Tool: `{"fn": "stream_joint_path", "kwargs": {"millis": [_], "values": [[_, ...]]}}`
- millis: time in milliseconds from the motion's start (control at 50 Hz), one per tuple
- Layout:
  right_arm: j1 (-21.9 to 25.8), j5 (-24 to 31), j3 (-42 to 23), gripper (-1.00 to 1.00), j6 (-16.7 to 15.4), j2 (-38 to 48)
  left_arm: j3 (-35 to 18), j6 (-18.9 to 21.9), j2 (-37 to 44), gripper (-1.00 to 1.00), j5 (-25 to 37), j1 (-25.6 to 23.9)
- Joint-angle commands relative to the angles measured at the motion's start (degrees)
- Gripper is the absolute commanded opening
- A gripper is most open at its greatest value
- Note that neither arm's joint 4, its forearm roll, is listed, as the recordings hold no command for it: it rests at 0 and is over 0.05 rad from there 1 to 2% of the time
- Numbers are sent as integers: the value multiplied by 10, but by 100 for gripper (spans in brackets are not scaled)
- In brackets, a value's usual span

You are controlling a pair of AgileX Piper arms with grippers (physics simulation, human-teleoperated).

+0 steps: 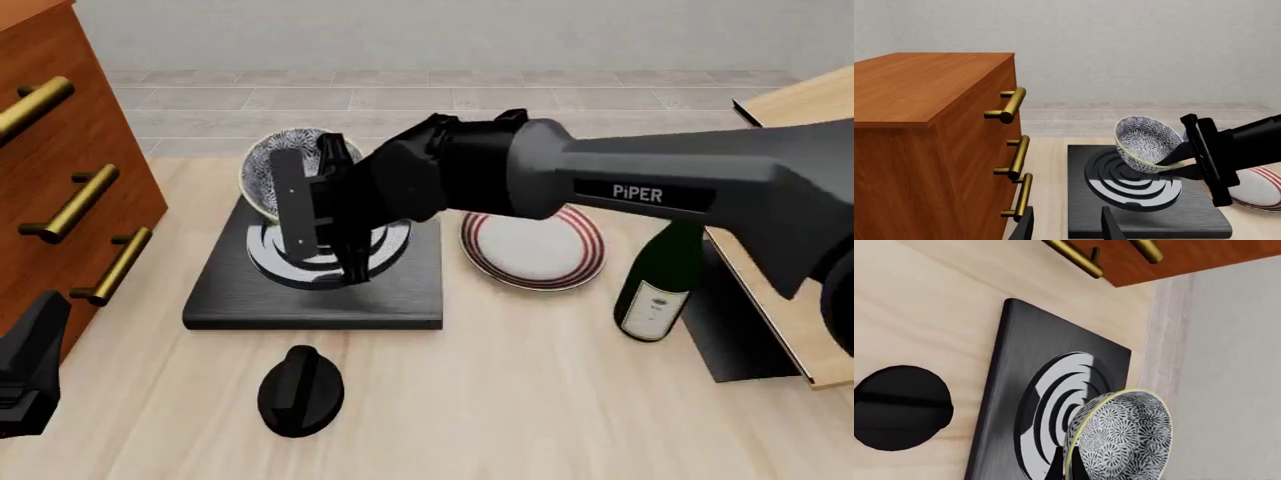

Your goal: Put the bowl on the stove.

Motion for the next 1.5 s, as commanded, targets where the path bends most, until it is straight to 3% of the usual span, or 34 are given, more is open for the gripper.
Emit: {"fn": "stream_joint_path", "kwargs": {"millis": [20,1500], "values": [[-10,9,-43,-100,5,33,0,0,0,100,0,0],[-32,-8,-66,-100,6,114,0,0,0,100,0,0]]}}
